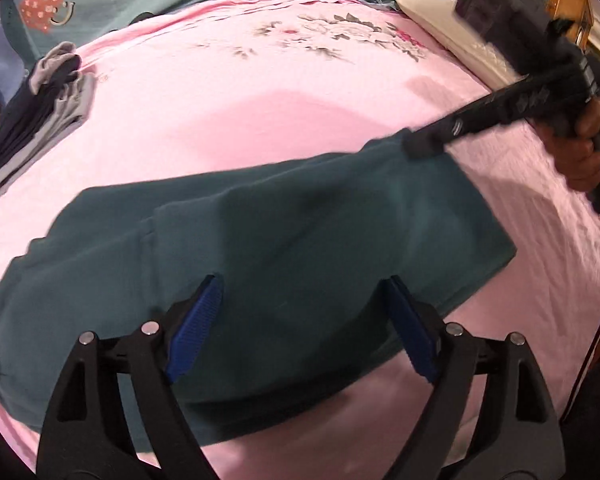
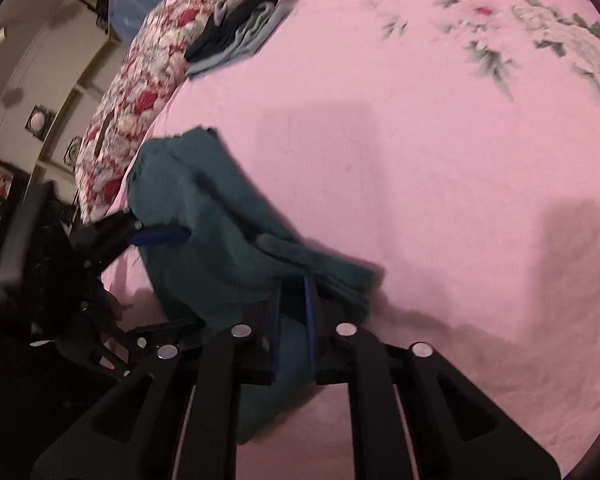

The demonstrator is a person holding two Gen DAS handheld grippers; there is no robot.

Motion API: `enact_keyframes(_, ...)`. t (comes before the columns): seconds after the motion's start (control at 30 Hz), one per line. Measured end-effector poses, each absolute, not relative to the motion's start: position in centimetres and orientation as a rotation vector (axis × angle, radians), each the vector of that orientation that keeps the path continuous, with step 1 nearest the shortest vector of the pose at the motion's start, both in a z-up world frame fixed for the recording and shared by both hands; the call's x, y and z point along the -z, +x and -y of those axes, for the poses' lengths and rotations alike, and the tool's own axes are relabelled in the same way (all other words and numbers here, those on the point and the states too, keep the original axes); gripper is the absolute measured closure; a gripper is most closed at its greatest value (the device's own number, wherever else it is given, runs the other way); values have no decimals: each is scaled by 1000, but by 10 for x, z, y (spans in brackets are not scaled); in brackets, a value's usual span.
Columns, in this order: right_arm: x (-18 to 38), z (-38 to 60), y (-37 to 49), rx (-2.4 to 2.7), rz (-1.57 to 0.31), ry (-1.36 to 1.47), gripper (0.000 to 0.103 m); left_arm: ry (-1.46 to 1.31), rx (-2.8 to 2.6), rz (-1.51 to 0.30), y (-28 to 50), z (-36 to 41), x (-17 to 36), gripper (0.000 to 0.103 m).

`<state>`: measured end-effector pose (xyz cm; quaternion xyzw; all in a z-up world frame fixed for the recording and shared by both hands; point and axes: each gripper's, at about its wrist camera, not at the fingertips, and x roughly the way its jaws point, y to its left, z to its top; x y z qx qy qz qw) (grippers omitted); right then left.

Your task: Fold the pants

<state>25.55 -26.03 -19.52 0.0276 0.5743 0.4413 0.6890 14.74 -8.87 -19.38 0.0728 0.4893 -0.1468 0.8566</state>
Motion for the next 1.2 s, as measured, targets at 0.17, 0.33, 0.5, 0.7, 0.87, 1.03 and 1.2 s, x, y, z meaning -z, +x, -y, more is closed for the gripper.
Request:
enact_keyframes(0.17,159,249,237,-941,-1177,120,80,153,294,-1033,134,57,186,18)
enact_keyframes(0.33,178,221,241,-765,-1237,98,78,129,249,-997,116,3,163,17)
enact_keyframes(0.5,138,189,211,-716,-1103,138,77,67,170,-979,109,-58,150,17)
enact_keyframes(0.7,145,110,171,-676,-1127,170,61,-11,132,-931,102,-102,139,14)
enact_keyframes(0.87,171,74,165,-432,-1157,40,61,1,165,-913,98,-113,139,14)
enact_keyframes(1.03,173,63,161,-325,-1119,13,77,-24,181,-911,99,-128,142,14)
enact_keyframes(1.2,163,71,157,-325,-1101,81,95,-40,190,-914,100,-137,141,14)
